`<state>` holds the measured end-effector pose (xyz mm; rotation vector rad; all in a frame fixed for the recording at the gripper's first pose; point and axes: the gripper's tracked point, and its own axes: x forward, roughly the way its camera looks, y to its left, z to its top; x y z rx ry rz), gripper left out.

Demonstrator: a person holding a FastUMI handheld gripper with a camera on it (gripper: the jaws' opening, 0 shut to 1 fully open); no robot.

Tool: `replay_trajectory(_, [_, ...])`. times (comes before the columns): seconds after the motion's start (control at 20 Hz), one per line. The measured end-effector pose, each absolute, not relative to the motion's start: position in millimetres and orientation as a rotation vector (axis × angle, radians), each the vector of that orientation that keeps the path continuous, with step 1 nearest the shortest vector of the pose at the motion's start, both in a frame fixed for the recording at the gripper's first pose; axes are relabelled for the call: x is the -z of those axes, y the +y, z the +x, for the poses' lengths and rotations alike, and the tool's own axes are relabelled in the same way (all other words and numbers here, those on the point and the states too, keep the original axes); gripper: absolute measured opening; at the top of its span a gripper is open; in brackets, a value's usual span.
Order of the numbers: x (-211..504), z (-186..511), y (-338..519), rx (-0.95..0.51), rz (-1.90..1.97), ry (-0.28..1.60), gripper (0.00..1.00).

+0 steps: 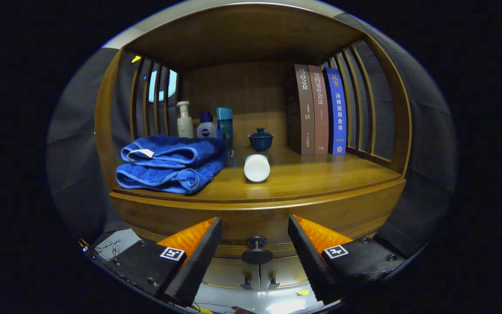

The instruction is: Pull open the drawer, take out the items inside it, and place them on the countertop above the cabinet.

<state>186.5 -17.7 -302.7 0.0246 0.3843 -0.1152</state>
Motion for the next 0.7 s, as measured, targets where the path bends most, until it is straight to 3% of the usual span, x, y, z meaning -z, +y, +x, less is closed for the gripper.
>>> replay_trajectory(0.7, [83, 114, 9, 0.063, 0.011, 0.189, 0.99])
